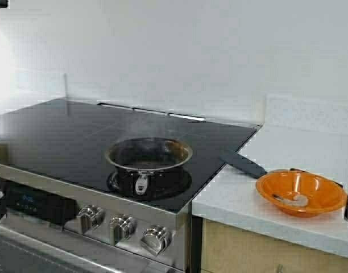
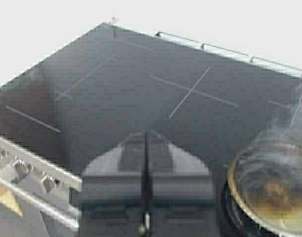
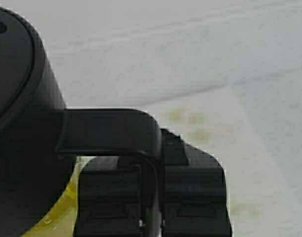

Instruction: Add oil to the pan and cook the shrimp and serve it

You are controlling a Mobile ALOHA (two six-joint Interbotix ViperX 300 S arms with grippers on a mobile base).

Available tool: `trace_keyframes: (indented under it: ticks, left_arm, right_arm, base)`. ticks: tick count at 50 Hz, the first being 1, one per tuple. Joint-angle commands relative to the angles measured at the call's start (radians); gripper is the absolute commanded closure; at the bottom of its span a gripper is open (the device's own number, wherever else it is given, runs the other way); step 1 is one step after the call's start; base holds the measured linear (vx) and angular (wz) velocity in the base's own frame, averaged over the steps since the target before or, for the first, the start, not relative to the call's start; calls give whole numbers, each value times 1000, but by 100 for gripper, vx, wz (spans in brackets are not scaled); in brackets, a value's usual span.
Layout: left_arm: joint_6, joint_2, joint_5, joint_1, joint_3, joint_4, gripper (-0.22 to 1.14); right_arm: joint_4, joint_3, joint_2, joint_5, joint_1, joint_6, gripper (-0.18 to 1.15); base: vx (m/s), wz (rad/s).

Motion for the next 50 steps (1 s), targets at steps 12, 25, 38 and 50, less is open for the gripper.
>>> trace_keyframes:
  ticks: [12, 25, 38, 50]
  left_arm:
    - [2, 5, -20, 2, -3, 3, 89]
    - [2, 5, -23, 2, -2, 2, 89]
    - [2, 5, -25, 2, -3, 2, 89]
    - [2, 5, -23, 2, -5, 2, 89]
  right_arm:
    - [-2, -92, 31, -28, -5, 2, 89]
    - [-3, -110, 69, -28, -5, 0, 89]
    - [-3, -109, 77, -23, -8, -5, 87]
    - [-2, -101, 77, 21, -26, -6, 41]
  base:
    - [0, 0]
    - [0, 0]
    - [0, 0]
    - [0, 0]
